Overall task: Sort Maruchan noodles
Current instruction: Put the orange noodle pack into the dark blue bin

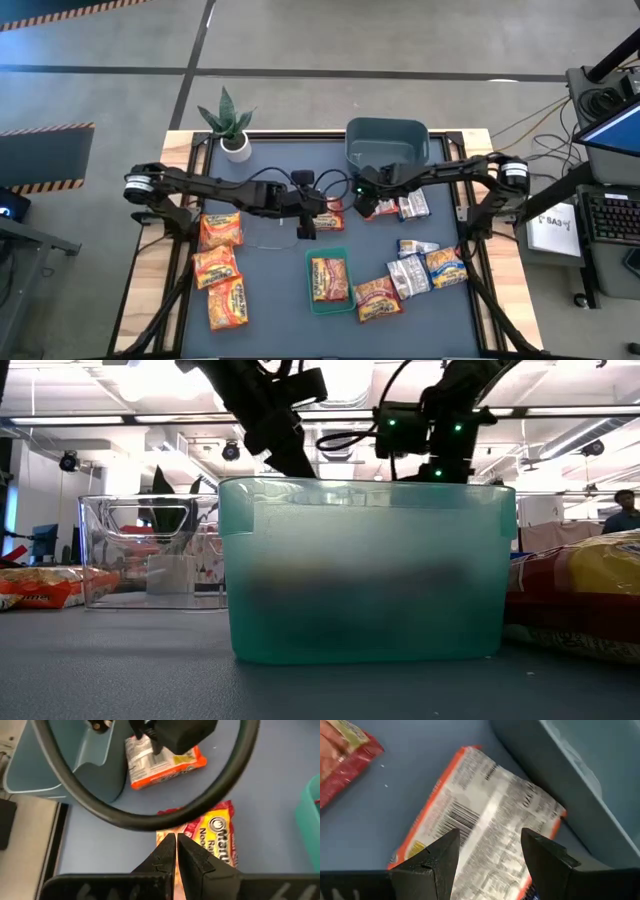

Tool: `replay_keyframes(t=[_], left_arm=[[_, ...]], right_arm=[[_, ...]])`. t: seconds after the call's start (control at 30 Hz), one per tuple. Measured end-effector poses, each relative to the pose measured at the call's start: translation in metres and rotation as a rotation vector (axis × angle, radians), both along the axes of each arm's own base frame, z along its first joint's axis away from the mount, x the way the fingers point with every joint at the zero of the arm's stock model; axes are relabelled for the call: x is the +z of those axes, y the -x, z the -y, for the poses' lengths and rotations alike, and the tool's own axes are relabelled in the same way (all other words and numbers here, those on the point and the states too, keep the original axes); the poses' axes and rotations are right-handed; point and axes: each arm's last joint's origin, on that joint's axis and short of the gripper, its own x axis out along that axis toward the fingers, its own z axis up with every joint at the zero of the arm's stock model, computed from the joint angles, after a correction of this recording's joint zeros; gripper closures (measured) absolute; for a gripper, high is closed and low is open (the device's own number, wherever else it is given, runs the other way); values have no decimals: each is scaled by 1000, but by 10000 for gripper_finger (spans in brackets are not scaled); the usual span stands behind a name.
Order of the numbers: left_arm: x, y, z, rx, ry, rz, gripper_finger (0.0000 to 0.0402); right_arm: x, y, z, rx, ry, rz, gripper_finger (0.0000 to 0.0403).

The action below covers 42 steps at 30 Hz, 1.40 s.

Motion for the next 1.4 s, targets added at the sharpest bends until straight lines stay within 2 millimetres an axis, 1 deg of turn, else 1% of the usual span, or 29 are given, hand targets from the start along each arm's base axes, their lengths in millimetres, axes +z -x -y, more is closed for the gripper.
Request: replay_keyframes(t=[0.13,0.23,0.37,0.6,0.67,0.87,0.97,1.07,1.3,1.4], left_arm=[[5,8,-1,18,-21,-24,402],[11,13,-1,26,-25,-22,402],[19,17,-2,29,-23,2,402],[21,18,-2,29,-22,13,402],[21,18,-2,31,-21,15,402],[22,18,-2,35,-18,19,402],[24,19,-2,35,-17,27,402],[32,24,-2,36,-16,52,402],[58,40,-2,41,-6,144,402],[69,48,-3,46,2,191,402]], right_arm=[[-6,-4,1,2,-10,-17,202],[-16,-5,1,1,-37,-22,213],[-20,-6,0,-5,-49,-16,255],[-17,-5,0,-3,-49,-4,361],[-17,-5,0,-2,-49,-5,383],[-14,-4,-2,2,-50,6,391],[-4,-1,-5,16,-60,26,391],[14,3,-8,35,-55,90,392],[57,22,-16,60,-32,232,392],[71,30,-18,65,-23,281,394]])
